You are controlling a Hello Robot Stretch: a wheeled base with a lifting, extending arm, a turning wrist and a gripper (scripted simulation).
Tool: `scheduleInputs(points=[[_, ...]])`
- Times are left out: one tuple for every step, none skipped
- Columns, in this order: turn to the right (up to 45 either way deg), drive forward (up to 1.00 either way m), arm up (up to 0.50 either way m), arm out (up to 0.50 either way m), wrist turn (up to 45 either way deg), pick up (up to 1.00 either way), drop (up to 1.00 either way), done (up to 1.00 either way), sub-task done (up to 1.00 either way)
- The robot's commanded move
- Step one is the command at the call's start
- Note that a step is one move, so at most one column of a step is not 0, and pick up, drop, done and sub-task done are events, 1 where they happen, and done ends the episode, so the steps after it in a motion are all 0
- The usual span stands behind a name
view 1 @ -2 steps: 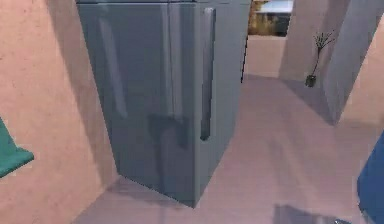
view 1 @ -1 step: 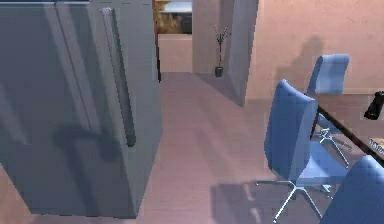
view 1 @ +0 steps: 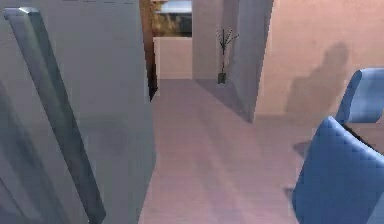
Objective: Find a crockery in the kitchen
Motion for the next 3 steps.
scheduleInputs(points=[[45.0,0.0,0.0,0.0,0.0,0.0,0.0,0.0,0.0],[45.0,0.0,0.0,0.0,0.0,0.0,0.0,0.0,0.0],[0.0,0.0,0.0,0.0,0.0,0.0,0.0,1.0,0.0]])
